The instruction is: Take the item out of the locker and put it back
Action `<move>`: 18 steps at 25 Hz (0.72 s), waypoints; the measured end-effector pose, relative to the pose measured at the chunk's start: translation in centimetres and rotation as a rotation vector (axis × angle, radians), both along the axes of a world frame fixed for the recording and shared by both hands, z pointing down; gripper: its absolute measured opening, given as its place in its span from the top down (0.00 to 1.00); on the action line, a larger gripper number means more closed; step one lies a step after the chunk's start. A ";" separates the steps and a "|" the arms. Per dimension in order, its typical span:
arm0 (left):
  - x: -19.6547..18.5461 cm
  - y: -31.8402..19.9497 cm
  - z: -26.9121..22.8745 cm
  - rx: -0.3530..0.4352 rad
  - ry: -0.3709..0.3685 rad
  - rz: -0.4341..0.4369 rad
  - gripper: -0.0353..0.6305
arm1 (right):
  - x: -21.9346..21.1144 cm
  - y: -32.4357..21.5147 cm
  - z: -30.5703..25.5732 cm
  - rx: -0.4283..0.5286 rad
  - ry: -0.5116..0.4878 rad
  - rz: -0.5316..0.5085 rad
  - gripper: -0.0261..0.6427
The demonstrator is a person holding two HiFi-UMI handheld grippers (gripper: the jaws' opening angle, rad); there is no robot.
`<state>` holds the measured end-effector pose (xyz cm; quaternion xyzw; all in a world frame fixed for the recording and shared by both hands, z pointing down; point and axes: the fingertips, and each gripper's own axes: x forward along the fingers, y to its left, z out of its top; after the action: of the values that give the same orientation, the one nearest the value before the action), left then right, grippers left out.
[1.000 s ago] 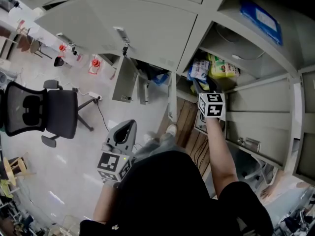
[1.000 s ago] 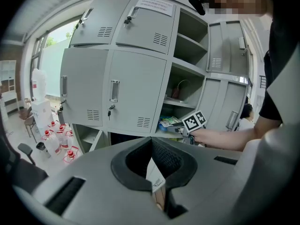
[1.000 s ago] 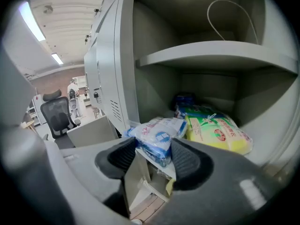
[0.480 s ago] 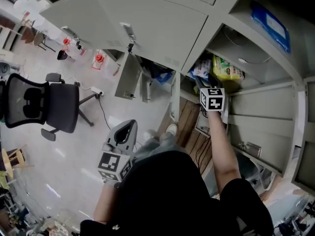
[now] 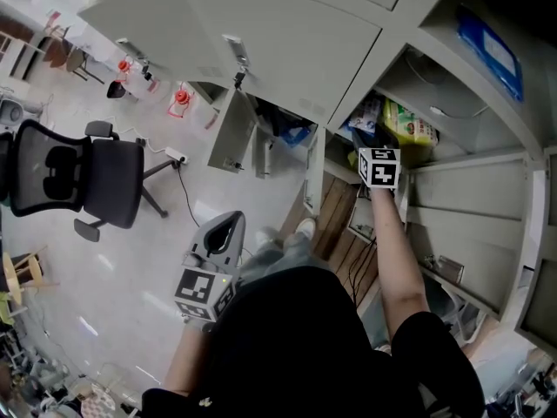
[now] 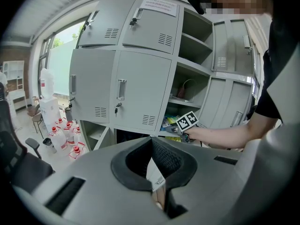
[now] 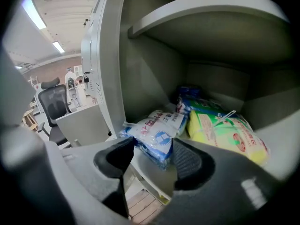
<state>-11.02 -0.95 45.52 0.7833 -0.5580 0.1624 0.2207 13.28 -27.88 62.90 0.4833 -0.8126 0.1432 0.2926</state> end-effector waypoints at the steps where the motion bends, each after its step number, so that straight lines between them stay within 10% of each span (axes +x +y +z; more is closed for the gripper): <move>1: -0.1 0.0 -0.1 -0.001 -0.001 -0.004 0.93 | 0.0 -0.2 0.0 0.002 0.004 0.000 0.58; 18: -0.8 0.7 -0.1 0.003 0.006 0.004 0.93 | -0.1 -0.5 0.0 -0.012 0.046 -0.002 0.53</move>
<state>-11.78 -0.22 45.45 0.7853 -0.5558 0.1596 0.2211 13.14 -28.35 62.93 0.4837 -0.8054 0.1367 0.3142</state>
